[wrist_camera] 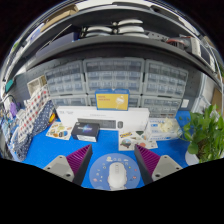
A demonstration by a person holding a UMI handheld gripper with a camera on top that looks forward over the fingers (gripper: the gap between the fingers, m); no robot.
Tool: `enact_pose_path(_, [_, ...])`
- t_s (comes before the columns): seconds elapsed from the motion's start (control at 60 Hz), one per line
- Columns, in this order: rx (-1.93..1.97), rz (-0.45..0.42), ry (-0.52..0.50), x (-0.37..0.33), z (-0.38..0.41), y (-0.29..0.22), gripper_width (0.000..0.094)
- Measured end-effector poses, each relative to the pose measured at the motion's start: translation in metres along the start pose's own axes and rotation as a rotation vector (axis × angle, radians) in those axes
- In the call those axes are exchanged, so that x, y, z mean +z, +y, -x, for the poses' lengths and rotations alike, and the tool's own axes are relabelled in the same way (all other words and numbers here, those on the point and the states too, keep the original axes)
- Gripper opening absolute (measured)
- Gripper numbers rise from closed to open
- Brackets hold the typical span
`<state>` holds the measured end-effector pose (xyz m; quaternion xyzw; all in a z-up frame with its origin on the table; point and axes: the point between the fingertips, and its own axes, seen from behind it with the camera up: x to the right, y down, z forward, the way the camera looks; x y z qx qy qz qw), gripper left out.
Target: Arrange mouse
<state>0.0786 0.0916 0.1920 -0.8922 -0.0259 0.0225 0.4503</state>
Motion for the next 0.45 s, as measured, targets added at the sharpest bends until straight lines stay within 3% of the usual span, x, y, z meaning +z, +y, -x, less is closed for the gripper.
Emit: enact_pose_path(0.45, [-0.015, -0.001, -0.031, -0.026, 0.014, 0.006, 0.0859])
